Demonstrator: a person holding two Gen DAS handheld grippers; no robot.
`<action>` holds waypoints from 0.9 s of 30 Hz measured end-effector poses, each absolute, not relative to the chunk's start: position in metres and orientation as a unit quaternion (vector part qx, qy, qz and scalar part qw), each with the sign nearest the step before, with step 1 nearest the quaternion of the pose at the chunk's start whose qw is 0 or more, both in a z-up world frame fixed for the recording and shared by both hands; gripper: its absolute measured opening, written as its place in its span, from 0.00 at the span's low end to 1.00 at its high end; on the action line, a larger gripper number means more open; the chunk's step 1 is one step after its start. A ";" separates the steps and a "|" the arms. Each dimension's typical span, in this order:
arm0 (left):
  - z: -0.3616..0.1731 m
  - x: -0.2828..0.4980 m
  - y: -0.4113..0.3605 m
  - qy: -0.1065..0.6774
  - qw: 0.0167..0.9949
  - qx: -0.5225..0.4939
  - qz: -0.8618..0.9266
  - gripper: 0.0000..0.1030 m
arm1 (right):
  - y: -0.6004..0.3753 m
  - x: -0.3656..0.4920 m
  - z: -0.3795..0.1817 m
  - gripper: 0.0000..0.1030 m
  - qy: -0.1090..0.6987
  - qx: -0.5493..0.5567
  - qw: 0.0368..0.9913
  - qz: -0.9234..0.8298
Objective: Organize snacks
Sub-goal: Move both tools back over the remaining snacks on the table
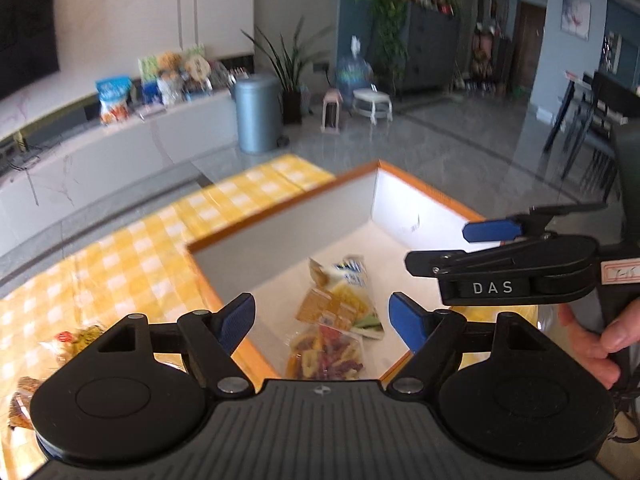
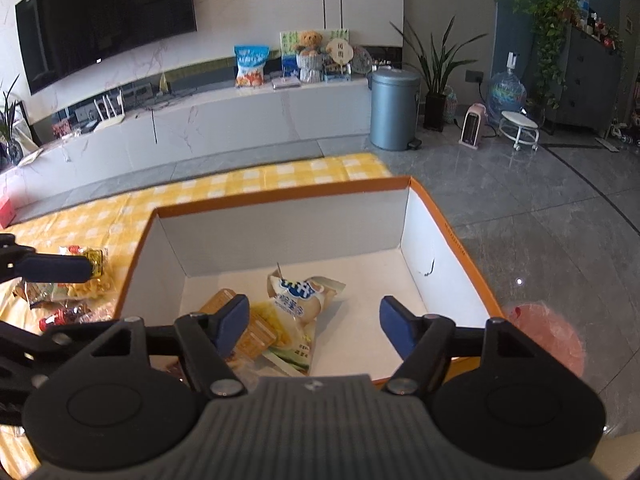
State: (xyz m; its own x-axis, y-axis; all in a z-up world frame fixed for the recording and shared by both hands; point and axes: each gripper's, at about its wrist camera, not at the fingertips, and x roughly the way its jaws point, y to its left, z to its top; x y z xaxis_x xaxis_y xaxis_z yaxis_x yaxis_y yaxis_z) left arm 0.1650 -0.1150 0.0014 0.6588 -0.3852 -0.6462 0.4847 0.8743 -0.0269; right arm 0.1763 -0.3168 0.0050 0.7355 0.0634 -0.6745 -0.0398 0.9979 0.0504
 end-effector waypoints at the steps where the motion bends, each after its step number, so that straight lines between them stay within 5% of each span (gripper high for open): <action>1: 0.005 0.161 -0.110 0.330 0.911 0.071 -0.235 0.87 | -0.315 0.173 0.008 0.69 0.354 0.018 0.935 0.026; 19: -0.026 0.091 -0.002 0.262 0.957 0.040 -0.119 0.86 | -0.237 0.094 0.012 0.76 0.234 0.045 0.967 0.089; 27: -0.080 0.061 0.066 0.234 0.956 0.171 -0.038 0.84 | -0.189 0.067 0.009 0.76 0.207 0.023 0.966 0.150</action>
State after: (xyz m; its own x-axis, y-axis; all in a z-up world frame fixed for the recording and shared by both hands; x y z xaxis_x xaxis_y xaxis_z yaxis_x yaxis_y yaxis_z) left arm 0.0608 0.0662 -0.0801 0.8877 0.0075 -0.4603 0.1521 0.9390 0.3085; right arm 0.0669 -0.1889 0.0090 0.8692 0.3002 -0.3929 -0.2814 0.9537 0.1063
